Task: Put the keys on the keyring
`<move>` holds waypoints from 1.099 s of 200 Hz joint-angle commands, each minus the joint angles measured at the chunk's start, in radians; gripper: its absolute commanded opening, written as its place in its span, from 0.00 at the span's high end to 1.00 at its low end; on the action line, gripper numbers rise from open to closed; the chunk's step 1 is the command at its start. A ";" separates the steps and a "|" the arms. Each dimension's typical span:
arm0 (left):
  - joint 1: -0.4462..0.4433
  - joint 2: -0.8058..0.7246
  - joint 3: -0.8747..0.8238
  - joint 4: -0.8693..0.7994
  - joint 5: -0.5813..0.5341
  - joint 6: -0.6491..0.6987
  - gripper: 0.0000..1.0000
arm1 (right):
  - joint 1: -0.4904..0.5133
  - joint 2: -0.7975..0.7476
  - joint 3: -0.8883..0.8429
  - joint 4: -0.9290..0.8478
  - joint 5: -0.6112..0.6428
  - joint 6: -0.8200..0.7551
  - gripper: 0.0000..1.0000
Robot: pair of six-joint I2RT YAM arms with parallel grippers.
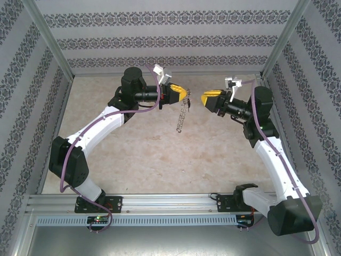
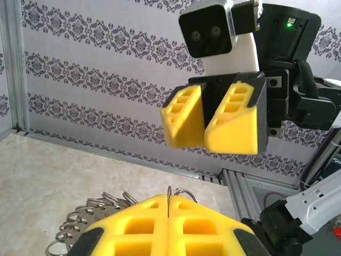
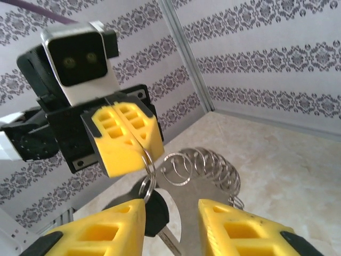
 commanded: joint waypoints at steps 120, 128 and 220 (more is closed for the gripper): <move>-0.022 -0.007 0.039 0.113 0.048 -0.066 1.00 | 0.109 0.140 0.057 0.259 -0.088 0.111 0.62; -0.022 -0.006 0.040 0.112 0.048 -0.066 1.00 | 0.112 0.142 0.054 0.265 -0.091 0.113 0.62; -0.025 -0.014 0.036 0.128 0.025 -0.072 1.00 | 0.121 0.118 -0.010 0.276 -0.090 0.120 0.64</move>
